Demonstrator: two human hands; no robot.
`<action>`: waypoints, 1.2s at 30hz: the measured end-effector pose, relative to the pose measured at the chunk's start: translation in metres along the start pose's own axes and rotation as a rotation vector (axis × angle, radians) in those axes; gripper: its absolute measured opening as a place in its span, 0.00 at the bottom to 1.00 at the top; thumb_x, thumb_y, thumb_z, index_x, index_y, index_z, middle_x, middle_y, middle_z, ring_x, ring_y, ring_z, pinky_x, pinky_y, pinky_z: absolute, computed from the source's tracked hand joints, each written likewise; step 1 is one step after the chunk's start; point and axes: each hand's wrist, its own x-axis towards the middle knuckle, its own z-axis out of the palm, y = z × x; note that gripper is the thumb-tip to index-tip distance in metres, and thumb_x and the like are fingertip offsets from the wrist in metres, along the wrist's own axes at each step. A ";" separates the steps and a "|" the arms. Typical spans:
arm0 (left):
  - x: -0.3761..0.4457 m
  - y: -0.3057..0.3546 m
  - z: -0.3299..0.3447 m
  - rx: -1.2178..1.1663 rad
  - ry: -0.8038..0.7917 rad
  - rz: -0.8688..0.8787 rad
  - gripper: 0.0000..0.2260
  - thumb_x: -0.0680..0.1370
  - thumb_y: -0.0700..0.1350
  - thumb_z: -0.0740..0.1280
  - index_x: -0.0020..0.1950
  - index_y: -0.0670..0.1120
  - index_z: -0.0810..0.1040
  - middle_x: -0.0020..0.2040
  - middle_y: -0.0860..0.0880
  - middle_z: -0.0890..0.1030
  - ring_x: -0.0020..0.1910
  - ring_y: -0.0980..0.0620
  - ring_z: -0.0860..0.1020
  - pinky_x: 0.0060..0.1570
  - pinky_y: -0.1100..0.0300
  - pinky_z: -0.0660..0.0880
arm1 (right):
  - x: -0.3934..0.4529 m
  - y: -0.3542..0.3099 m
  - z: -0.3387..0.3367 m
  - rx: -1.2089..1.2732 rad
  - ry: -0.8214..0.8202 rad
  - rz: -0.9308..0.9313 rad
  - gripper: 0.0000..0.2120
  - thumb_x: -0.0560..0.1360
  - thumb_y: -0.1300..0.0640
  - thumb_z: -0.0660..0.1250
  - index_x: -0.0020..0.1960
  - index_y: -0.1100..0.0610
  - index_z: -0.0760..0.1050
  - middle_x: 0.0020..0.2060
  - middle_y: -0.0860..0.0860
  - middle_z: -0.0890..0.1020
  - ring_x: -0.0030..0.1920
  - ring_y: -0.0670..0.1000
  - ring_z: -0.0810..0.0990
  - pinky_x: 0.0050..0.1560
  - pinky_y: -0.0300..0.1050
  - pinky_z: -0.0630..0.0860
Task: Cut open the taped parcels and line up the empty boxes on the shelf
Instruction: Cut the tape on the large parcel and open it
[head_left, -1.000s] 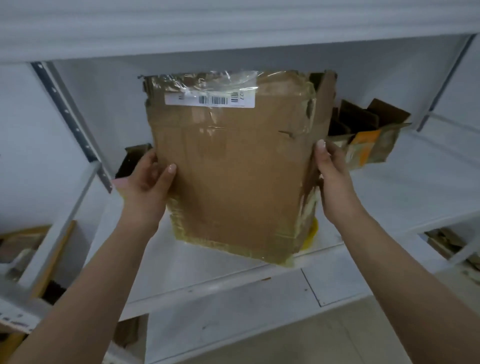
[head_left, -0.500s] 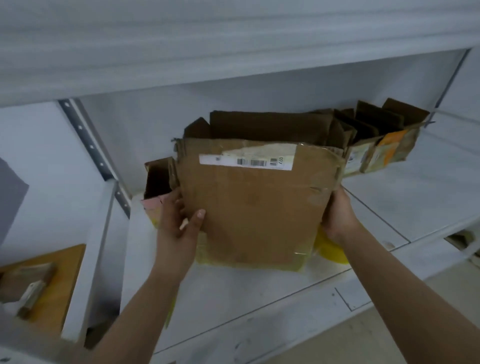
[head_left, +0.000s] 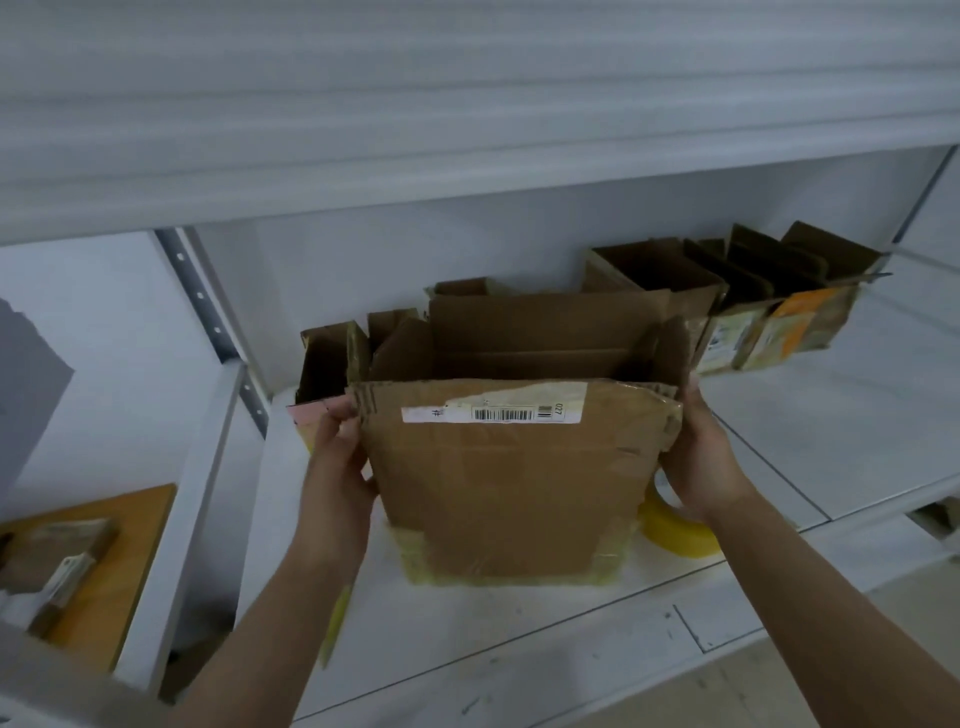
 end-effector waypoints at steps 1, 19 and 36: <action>0.003 0.007 0.004 0.003 0.010 0.032 0.13 0.74 0.54 0.59 0.56 0.52 0.75 0.48 0.56 0.82 0.50 0.55 0.81 0.52 0.55 0.75 | -0.002 -0.005 0.003 -0.007 -0.018 -0.036 0.46 0.66 0.24 0.65 0.75 0.50 0.66 0.70 0.51 0.74 0.71 0.53 0.71 0.73 0.57 0.62; -0.010 0.025 0.039 0.375 0.052 0.051 0.21 0.75 0.60 0.52 0.52 0.50 0.78 0.46 0.57 0.81 0.42 0.71 0.78 0.40 0.80 0.70 | 0.000 -0.017 0.010 -0.058 -0.036 -0.128 0.28 0.80 0.60 0.61 0.75 0.39 0.60 0.61 0.50 0.78 0.58 0.50 0.81 0.52 0.45 0.78; 0.010 0.016 0.038 0.599 0.031 0.218 0.24 0.81 0.44 0.63 0.71 0.64 0.60 0.66 0.57 0.71 0.64 0.61 0.70 0.58 0.74 0.65 | 0.004 -0.020 0.008 -0.056 -0.051 -0.127 0.20 0.78 0.68 0.60 0.60 0.44 0.71 0.52 0.53 0.83 0.45 0.52 0.85 0.38 0.43 0.81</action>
